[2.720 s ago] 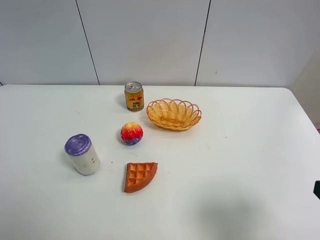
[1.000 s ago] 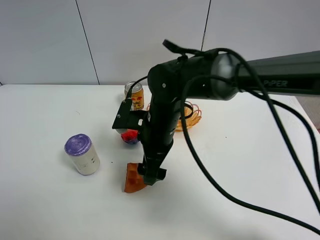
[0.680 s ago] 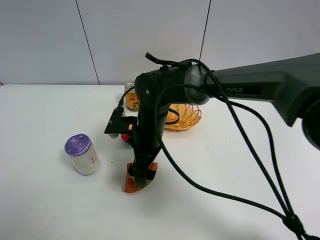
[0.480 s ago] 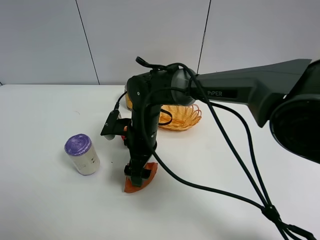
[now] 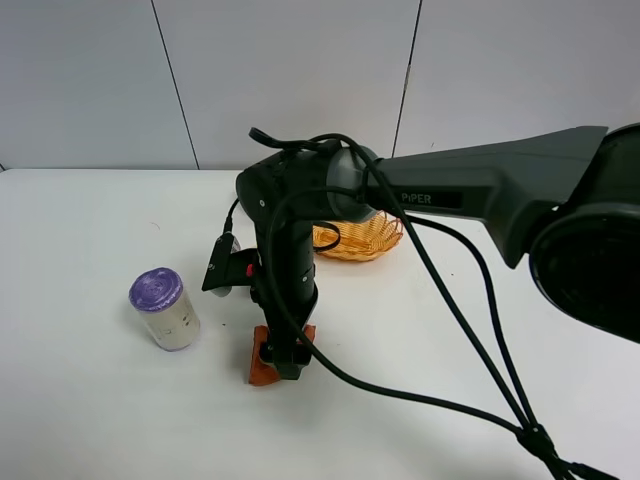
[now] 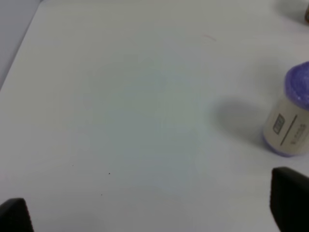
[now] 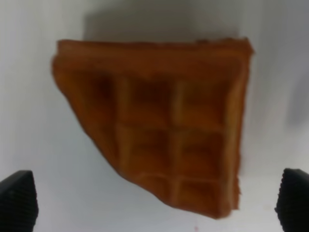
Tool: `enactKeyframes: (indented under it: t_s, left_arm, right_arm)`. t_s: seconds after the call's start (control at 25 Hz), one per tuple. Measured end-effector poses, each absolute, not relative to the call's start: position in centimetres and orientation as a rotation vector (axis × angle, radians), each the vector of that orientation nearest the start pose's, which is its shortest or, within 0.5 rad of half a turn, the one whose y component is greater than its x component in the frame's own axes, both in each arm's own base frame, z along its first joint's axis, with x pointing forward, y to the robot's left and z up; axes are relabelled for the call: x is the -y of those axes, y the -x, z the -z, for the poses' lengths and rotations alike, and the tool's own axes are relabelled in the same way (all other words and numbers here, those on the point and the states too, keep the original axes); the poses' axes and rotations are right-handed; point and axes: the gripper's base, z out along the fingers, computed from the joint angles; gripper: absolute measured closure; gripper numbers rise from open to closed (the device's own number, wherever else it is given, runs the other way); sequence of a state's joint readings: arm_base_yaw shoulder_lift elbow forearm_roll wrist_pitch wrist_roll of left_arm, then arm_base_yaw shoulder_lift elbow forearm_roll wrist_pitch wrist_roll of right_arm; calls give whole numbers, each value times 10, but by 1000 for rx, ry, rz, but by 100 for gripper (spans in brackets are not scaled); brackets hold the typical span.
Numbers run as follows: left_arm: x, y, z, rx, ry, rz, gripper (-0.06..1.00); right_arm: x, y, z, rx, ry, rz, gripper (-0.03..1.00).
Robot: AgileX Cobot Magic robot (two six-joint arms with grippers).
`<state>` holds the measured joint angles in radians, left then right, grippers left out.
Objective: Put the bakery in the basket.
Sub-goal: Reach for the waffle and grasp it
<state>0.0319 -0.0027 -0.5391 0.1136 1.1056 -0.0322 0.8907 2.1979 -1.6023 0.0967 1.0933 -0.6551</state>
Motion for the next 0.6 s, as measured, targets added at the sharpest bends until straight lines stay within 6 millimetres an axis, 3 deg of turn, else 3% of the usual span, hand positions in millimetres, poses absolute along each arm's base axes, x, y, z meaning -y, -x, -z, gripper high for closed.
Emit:
enactKeyframes:
  t_s: [0.32,0.6]
  left_arm:
    - [-9,12,-285,-2043,77,-136,-5]
    - [-9,12,-285,-2043,77,-136,-5]
  right_arm:
    - [-344,-248,-133,-2271,2228,-35,-3]
    - [-344,-251,-109,-2288,2252,18,-3]
